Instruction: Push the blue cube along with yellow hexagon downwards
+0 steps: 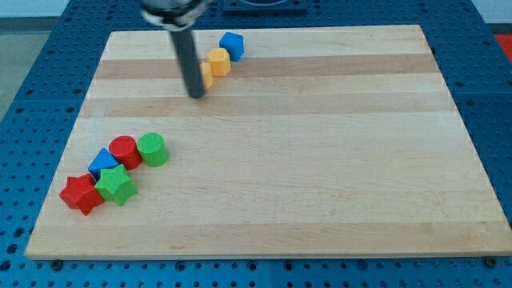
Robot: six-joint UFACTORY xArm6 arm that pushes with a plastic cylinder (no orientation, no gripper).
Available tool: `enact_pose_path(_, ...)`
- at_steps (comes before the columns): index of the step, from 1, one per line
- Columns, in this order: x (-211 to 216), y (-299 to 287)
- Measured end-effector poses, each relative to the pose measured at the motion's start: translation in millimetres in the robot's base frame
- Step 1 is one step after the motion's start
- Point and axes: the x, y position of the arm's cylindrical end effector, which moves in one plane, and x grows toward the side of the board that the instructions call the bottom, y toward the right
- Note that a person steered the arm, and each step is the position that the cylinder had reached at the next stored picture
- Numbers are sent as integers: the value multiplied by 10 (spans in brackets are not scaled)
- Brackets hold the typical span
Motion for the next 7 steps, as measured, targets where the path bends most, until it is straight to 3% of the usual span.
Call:
enact_pose_path(2,-940,1156)
enact_pose_path(3,-1554,976)
enact_pose_path(4,-1541,164)
enact_pose_path(5,-1320,-11)
enact_pose_path(6,-1573,37)
enact_pose_path(7,-1474,260)
